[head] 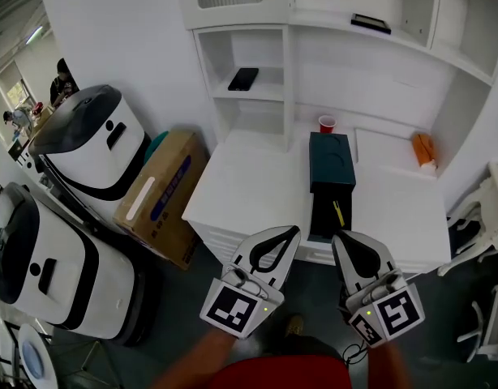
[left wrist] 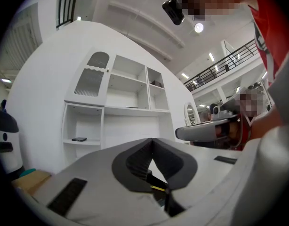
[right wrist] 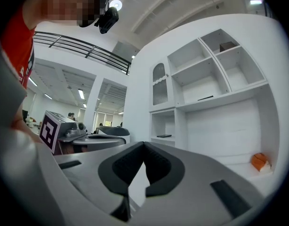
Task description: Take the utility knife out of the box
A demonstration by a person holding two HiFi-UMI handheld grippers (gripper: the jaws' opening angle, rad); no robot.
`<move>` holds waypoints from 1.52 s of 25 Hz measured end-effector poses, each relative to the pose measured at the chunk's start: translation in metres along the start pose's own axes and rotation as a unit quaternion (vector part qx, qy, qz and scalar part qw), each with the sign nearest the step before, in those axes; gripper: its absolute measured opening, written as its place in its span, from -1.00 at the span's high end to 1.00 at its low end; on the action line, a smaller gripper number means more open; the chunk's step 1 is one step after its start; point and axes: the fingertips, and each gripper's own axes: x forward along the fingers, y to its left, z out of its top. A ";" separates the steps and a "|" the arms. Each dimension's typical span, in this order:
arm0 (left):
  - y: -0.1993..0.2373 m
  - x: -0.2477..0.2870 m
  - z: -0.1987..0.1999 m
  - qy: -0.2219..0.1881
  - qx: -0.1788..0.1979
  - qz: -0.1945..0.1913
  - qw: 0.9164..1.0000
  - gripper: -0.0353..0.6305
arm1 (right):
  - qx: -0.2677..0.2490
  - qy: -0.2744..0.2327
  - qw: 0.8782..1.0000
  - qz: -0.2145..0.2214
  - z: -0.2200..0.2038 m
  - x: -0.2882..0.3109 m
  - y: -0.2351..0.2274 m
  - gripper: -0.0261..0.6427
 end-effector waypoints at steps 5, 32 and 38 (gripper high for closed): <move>0.018 0.037 -0.008 0.001 0.003 0.005 1.000 0.84 | 0.003 0.013 1.000 -0.004 -0.011 0.023 -0.032 0.92; 0.100 0.139 -0.065 0.013 -0.020 -0.087 0.996 0.84 | 0.081 0.332 0.929 -0.143 -0.213 0.123 -0.159 0.55; 0.112 0.151 -0.069 0.007 -0.029 -0.103 0.994 0.84 | 0.111 0.424 0.884 -0.164 -0.263 0.120 -0.174 0.41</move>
